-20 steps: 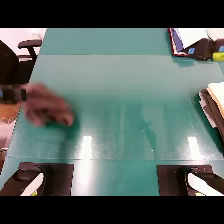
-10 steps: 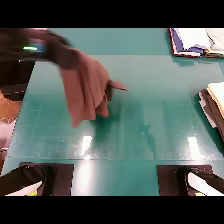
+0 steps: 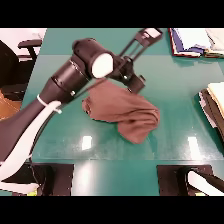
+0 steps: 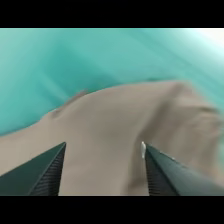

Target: Fold the shirts.

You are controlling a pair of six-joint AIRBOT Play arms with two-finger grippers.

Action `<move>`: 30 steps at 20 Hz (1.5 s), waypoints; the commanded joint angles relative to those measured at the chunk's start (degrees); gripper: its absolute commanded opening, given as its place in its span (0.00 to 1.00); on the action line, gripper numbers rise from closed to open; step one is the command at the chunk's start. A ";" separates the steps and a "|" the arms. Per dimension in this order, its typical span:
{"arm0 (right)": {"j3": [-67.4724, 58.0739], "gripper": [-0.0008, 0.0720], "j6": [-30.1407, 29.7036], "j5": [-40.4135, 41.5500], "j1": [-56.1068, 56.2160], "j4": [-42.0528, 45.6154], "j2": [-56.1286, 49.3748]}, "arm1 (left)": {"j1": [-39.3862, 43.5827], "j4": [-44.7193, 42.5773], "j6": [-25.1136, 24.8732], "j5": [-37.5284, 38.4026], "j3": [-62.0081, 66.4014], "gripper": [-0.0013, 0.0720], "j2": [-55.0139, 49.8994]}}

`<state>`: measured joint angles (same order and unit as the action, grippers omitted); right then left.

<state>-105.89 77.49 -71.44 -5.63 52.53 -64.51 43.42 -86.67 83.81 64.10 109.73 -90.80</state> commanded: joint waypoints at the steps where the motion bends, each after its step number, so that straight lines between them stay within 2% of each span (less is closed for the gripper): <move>1: -0.09 0.03 0.04 -1.14 -0.63 -0.04 -0.04 | -11.37 0.39 3.58 4.79 0.44 0.79 -0.70; 3: -0.07 0.03 0.04 -1.18 -0.52 -0.04 -0.02 | -20.35 2.99 6.49 6.91 -2.21 0.79 -0.74; 7: -0.04 0.03 0.04 -1.20 -0.52 -0.04 -0.04 | -32.02 14.73 6.64 3.43 -14.29 0.79 -1.11; 11: 1.81 0.03 0.52 -1.18 -0.50 -0.09 -0.11 | -33.05 18.01 6.62 -1.16 -22.64 0.79 -4.83; 13: 5.40 0.03 2.03 -1.16 -0.50 -0.11 0.02 | -32.59 21.22 6.62 -3.17 -23.50 0.79 -7.23; 17: 15.10 0.03 2.03 -1.18 -0.52 -0.09 0.00 | -30.58 22.25 6.51 -4.11 -23.50 0.79 -9.77; 18: 17.59 0.03 2.03 -1.20 -0.52 -0.04 0.00 | -30.05 22.40 6.16 -5.14 -23.47 0.63 -9.81; 20: 23.08 0.03 2.01 -1.44 -0.52 0.00 0.04 | -29.83 23.12 6.19 -7.43 -23.34 0.19 -9.77; 21: 25.97 0.03 1.99 -2.16 -0.57 0.26 0.02 | -30.05 22.91 6.08 -7.41 -22.67 0.05 -9.77; 24: 36.04 0.03 2.05 -5.64 -0.59 6.10 0.04 | -31.36 22.51 3.76 -3.19 -17.11 0.05 -9.75; 27: 48.37 0.04 2.03 -6.58 -0.63 7.10 0.00 | -32.00 21.84 0.92 0.59 -10.64 0.05 -9.70; 28: 52.50 0.18 2.05 -6.58 -0.52 6.99 0.02 | -32.00 21.77 0.55 1.07 -9.33 0.05 -9.73; 29: 56.81 0.43 2.05 -6.51 0.02 6.99 0.02 | -32.00 21.77 0.55 1.11 -8.41 0.05 -9.70; 30: 60.81 0.49 2.03 -6.25 1.07 6.91 0.02 | -32.00 21.79 0.55 1.01 -8.04 0.05 -9.73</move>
<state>-55.77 79.55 -76.79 -5.72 58.67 -64.53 11.64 -64.62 85.65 63.53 98.54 -100.49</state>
